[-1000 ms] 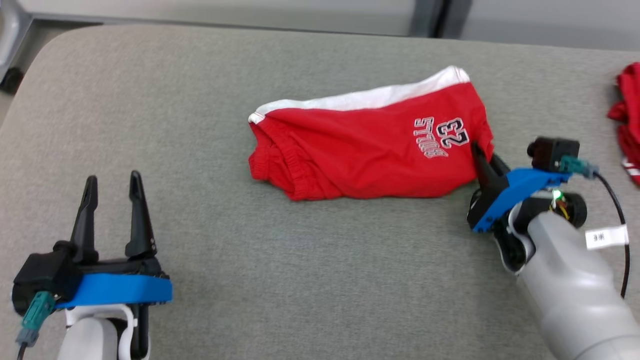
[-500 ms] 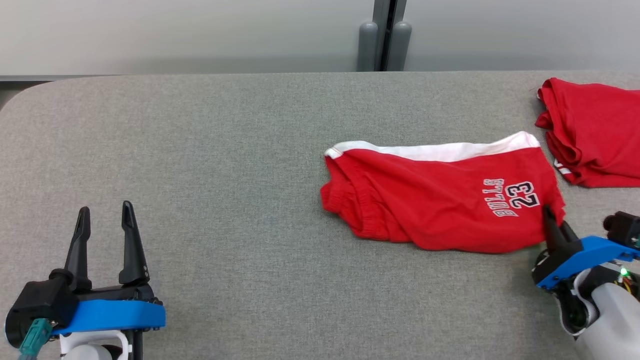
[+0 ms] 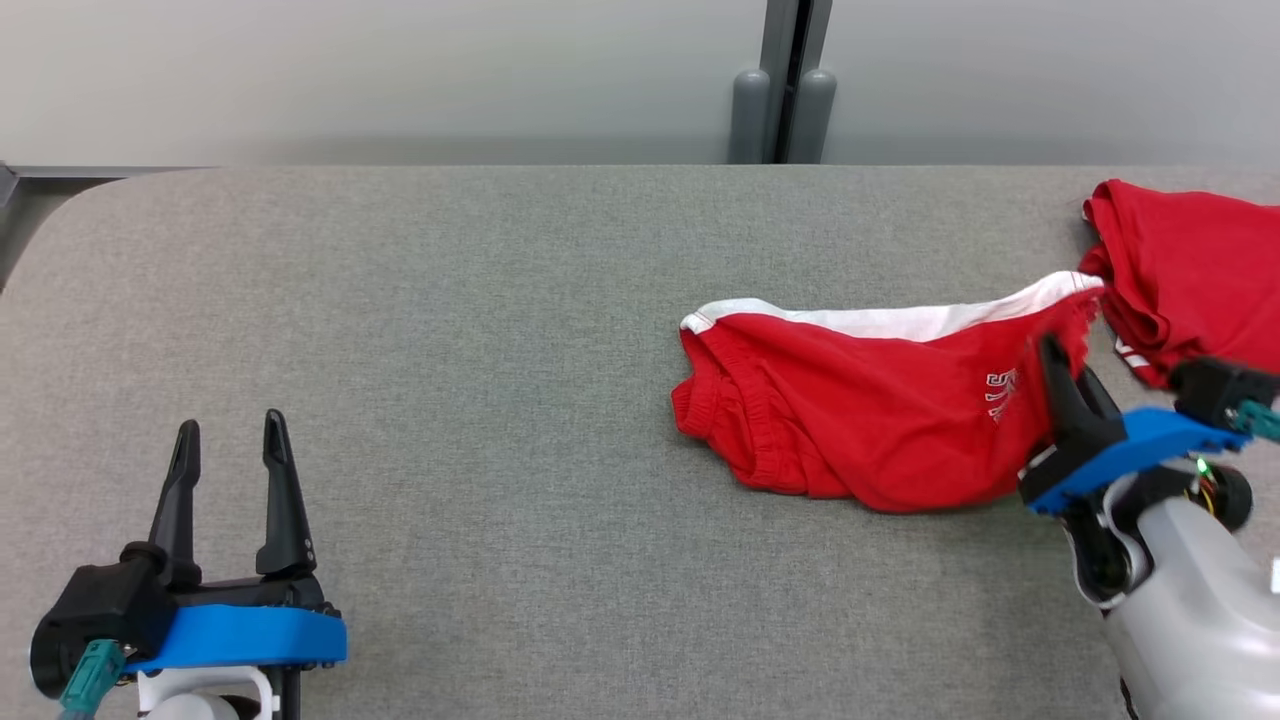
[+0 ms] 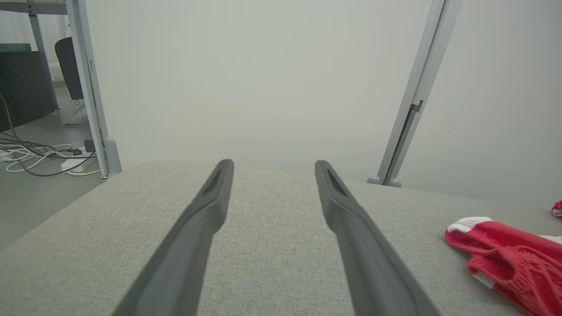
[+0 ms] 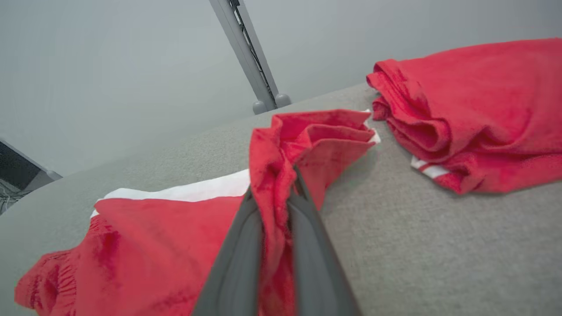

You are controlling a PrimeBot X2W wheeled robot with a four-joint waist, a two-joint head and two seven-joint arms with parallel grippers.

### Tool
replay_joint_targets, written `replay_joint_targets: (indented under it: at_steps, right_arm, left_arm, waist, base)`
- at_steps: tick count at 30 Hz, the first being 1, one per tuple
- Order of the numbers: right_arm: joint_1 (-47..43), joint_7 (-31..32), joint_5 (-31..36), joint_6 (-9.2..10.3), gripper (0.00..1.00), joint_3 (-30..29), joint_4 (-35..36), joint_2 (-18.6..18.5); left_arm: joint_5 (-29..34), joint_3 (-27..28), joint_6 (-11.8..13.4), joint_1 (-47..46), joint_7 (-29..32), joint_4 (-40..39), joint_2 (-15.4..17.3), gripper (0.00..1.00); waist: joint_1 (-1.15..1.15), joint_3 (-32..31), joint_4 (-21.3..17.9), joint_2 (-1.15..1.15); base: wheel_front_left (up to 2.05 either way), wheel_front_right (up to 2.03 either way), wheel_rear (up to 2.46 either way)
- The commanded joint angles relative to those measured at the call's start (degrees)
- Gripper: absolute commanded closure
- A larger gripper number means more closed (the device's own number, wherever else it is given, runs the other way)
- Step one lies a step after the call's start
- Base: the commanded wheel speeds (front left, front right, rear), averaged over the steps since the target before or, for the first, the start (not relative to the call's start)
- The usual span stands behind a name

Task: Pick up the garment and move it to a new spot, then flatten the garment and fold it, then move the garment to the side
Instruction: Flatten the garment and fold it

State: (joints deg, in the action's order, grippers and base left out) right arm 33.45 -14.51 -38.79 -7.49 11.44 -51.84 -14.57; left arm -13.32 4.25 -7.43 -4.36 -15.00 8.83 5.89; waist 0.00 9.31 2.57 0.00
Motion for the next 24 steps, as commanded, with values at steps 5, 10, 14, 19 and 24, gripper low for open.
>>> replay_joint_targets:
  at_steps: [5,10,14,19,24]
  right_arm:
    - [4.17,0.37,1.43,-0.02,1.0,2.26,2.59,3.06]
    - [6.43,1.74,2.74,-0.02,1.0,6.27,3.97,6.58]
    - [6.03,2.56,3.18,-0.02,1.0,10.57,4.82,8.63]
    - [2.99,3.21,3.08,-0.02,1.0,16.14,5.43,9.68]
    - [-0.15,3.78,2.38,-0.01,1.0,19.45,4.47,9.16]
  left_arm:
    - [0.15,-0.95,-0.1,-0.02,-0.24,0.5,0.01,0.0]
    - [-0.07,-2.17,-0.1,-0.36,-0.24,0.8,-0.16,0.0]
    - [-0.24,-2.48,-0.1,-0.37,-0.23,1.11,-0.21,0.0]
    - [-0.47,-2.73,-0.1,0.18,-0.23,1.32,-0.35,0.0]
    - [-0.6,-2.3,-0.1,0.55,-0.23,1.18,-0.44,0.0]
  waist:
    - [0.0,-0.73,1.04,0.0]
    - [0.0,-1.08,2.68,0.0]
    - [0.0,-1.22,3.95,0.0]
    - [0.0,-1.56,5.01,0.0]
    - [0.0,-1.58,5.2,0.0]
  base:
    - [0.0,0.0,0.0]
    - [0.0,0.0,0.0]
    - [0.0,0.0,0.0]
    - [0.0,0.0,0.0]
    - [0.0,0.0,0.0]
